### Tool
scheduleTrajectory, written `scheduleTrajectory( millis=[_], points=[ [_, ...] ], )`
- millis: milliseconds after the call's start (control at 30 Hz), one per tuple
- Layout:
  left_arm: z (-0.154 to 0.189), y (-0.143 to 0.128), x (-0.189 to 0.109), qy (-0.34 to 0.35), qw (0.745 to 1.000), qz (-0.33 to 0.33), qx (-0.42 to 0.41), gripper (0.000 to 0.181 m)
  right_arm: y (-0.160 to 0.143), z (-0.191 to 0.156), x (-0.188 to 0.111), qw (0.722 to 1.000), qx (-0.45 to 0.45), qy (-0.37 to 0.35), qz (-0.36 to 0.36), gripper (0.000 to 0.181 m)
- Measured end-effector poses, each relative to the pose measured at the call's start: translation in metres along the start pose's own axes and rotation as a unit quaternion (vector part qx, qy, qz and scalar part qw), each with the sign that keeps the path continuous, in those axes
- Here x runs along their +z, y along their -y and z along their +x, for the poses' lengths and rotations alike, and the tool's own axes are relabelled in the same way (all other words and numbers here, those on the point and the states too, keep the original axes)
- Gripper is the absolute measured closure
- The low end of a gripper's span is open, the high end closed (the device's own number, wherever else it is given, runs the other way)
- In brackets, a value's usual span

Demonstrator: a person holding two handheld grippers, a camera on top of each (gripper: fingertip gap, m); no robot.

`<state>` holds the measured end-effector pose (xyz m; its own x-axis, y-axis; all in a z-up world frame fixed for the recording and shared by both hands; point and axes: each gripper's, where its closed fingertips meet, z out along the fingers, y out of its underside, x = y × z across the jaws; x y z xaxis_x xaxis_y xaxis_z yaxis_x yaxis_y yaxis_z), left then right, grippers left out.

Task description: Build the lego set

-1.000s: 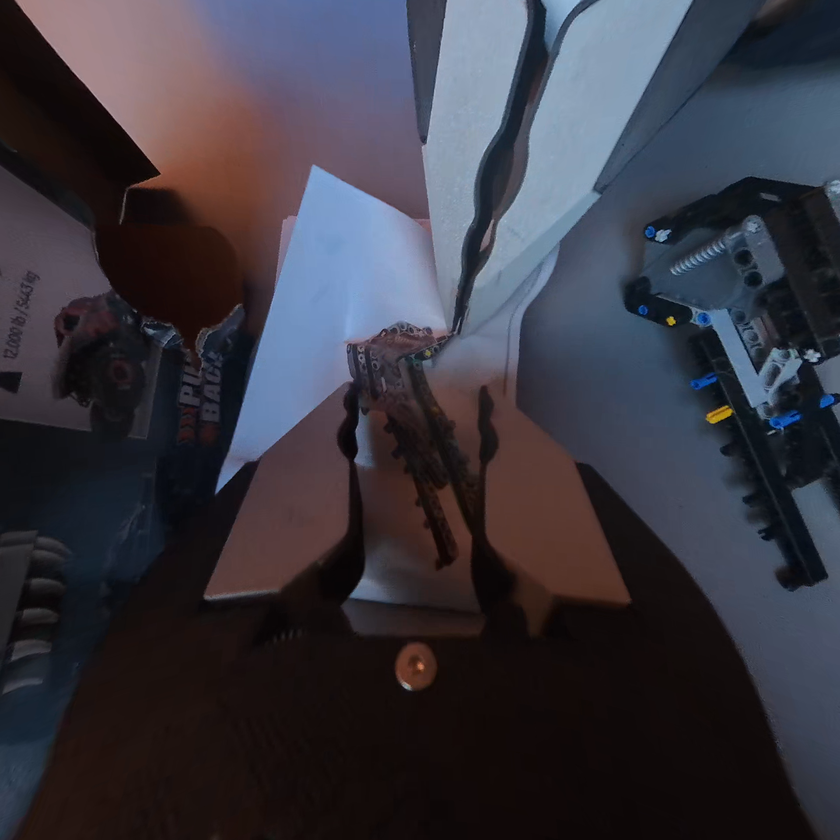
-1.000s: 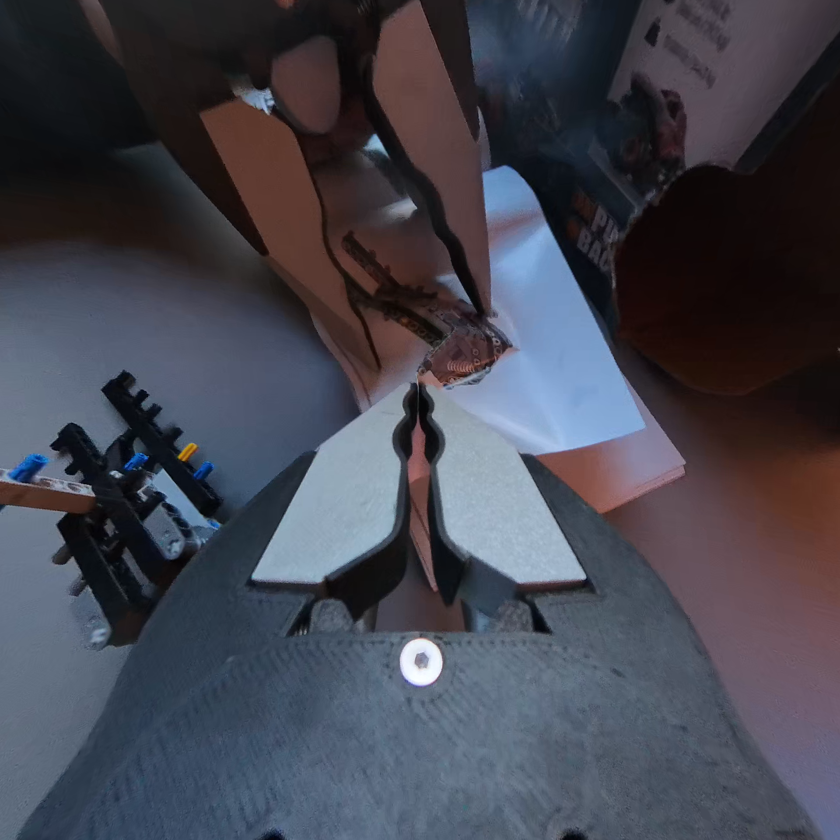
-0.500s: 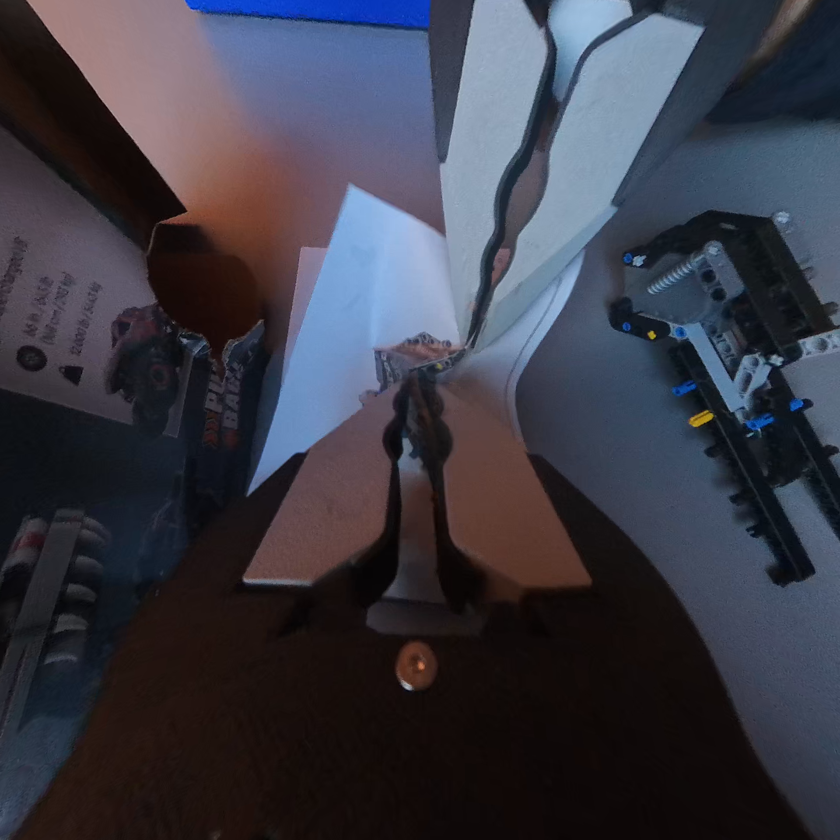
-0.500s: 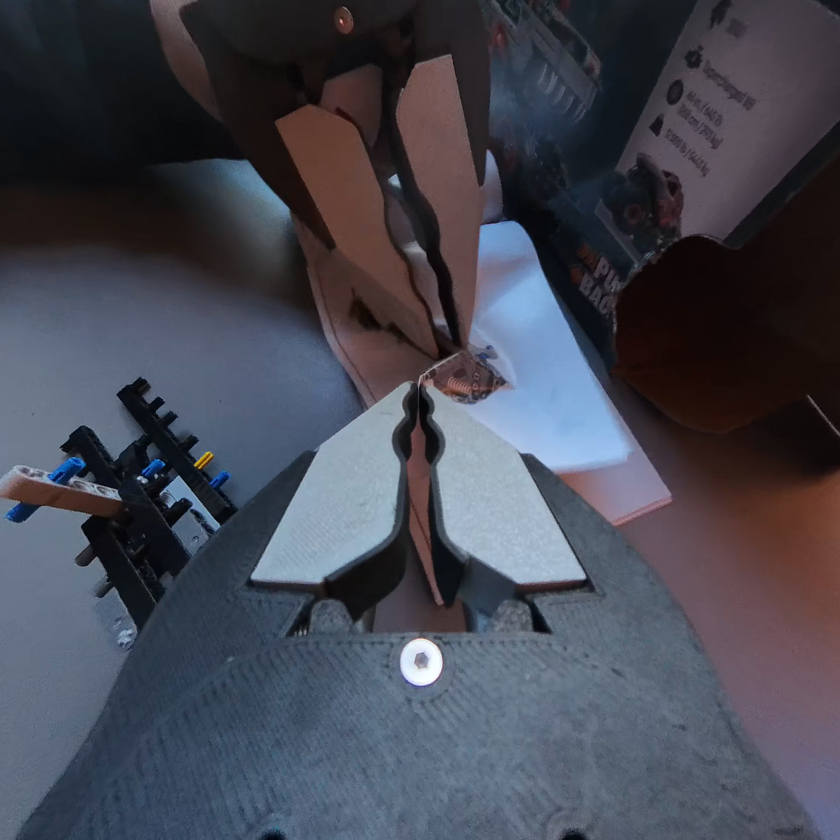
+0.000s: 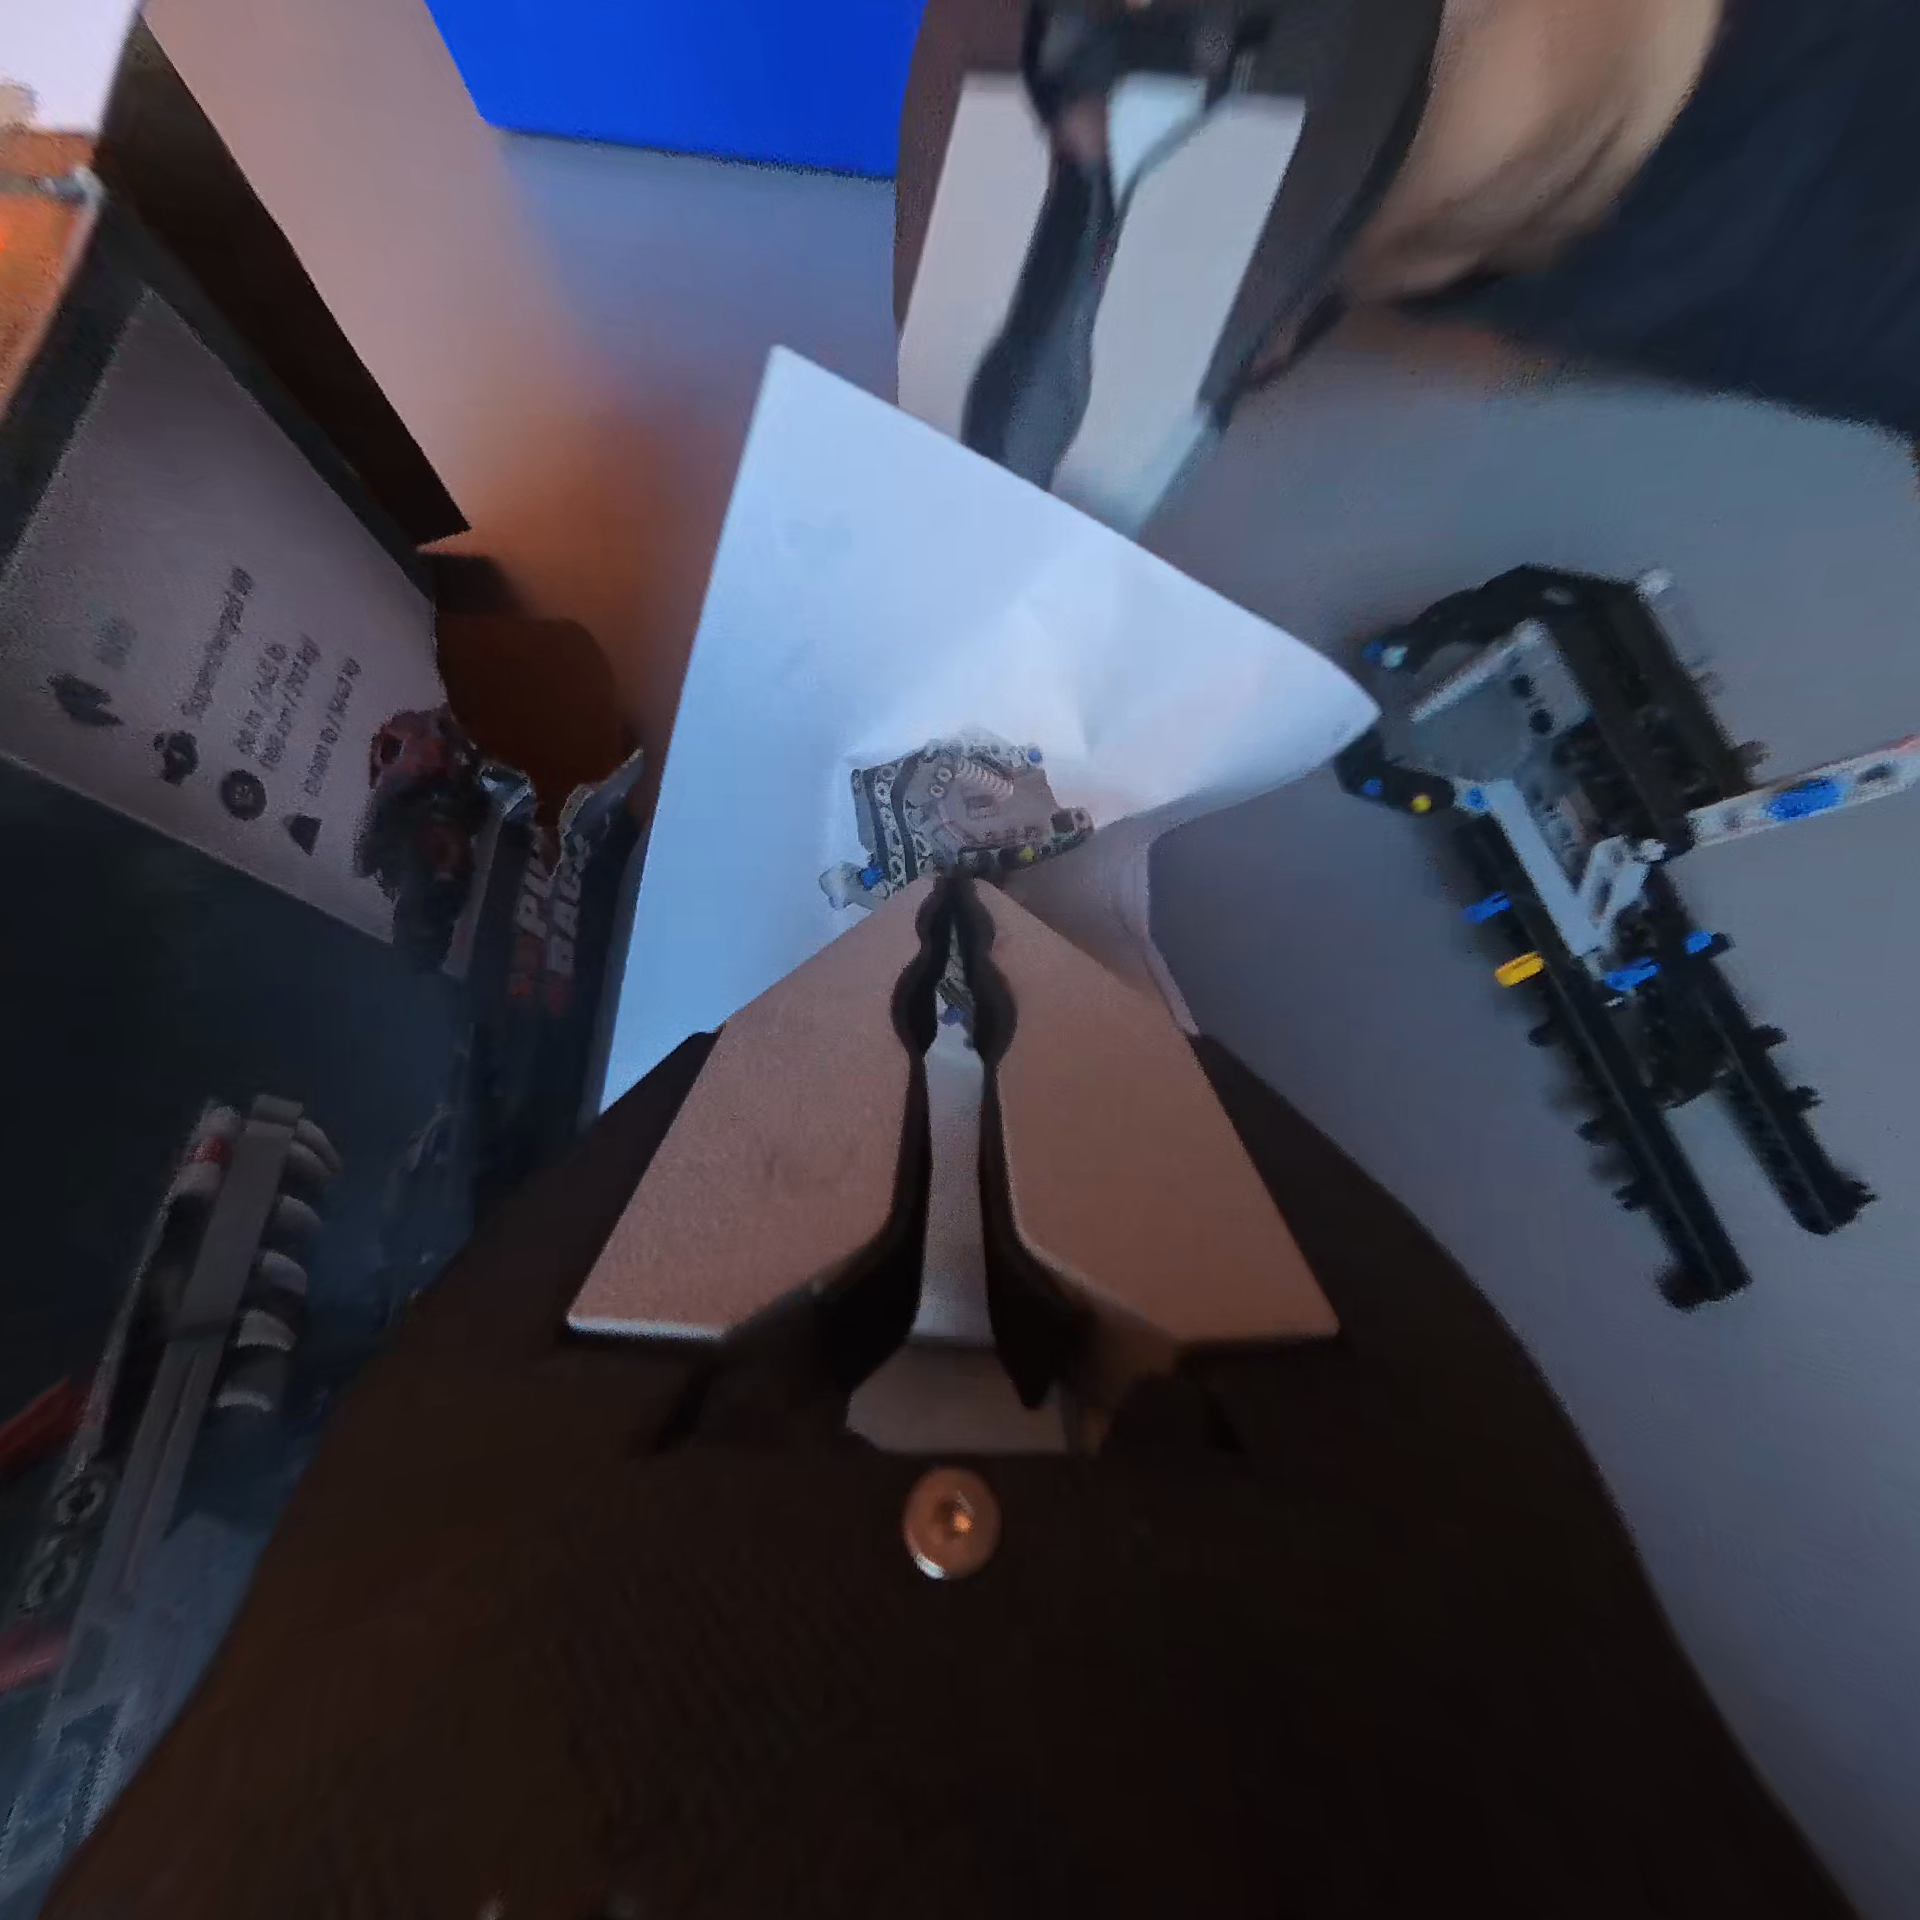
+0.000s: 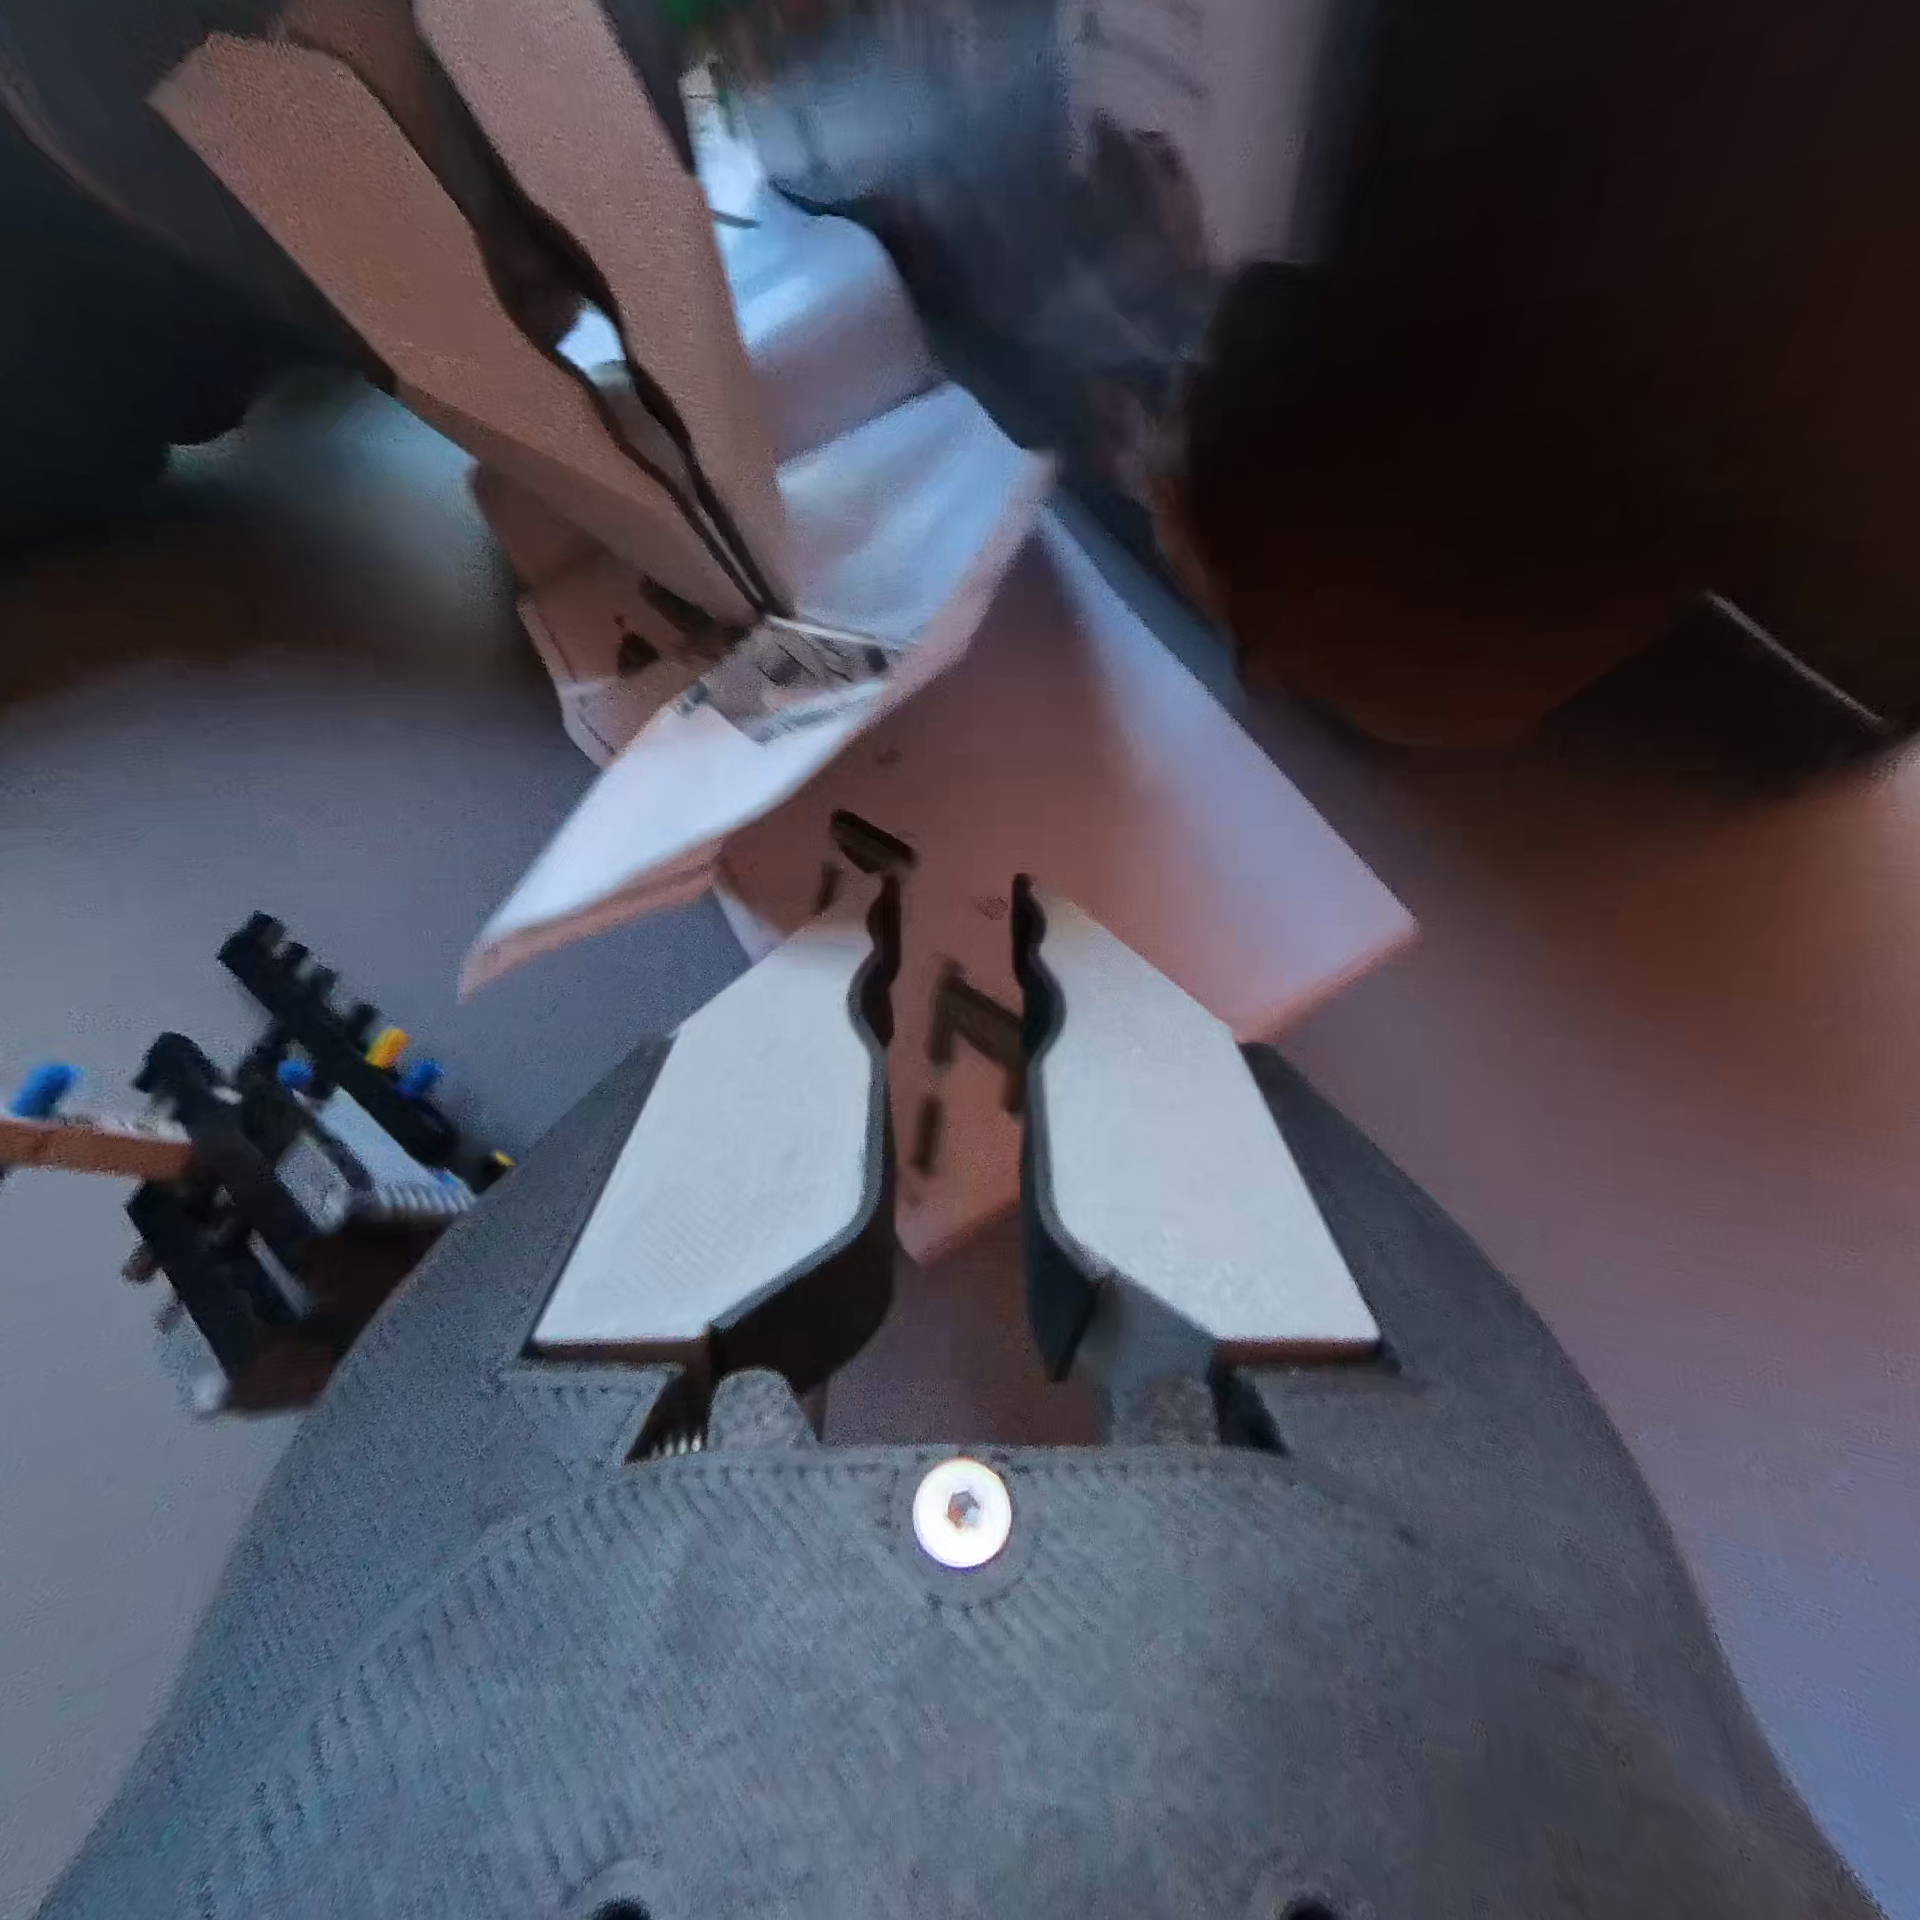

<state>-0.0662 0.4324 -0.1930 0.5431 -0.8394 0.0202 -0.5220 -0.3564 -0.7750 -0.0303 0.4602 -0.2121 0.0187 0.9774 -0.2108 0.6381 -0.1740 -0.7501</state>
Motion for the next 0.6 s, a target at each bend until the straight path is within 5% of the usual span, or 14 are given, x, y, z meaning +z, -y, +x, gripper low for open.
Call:
scheduleTrajectory(
  millis=[33,133,300,433,533,600],
  points=[
    [0.003,0.005,-0.003,-0.007,1.000,0.007,-0.006,0.181,0.006,-0.012,0.010,1.000,-0.005,0.021,-0.001,0.164],
    [0.016,0.030,-0.026,-0.012,0.999,0.032,-0.020,0.156,0.034,-0.037,0.027,0.998,-0.010,0.065,0.017,0.172],
    [0.038,0.068,-0.119,0.098,0.990,0.099,0.010,0.150,0.088,-0.059,0.041,0.991,-0.026,0.128,0.018,0.168],
    [0.038,0.031,-0.153,0.182,0.979,0.090,-0.031,0.138,0.086,-0.076,0.071,0.988,-0.073,0.122,-0.068,0.167],
    [0.015,-0.019,-0.150,0.233,0.965,0.059,-0.108,0.094,0.076,-0.083,0.089,0.986,-0.097,0.105,-0.090,0.169],
    [0.014,-0.043,-0.148,0.215,0.965,0.050,-0.144,0.106,0.071,-0.089,0.097,0.984,-0.098,0.112,-0.098,0.169]
  ],
)
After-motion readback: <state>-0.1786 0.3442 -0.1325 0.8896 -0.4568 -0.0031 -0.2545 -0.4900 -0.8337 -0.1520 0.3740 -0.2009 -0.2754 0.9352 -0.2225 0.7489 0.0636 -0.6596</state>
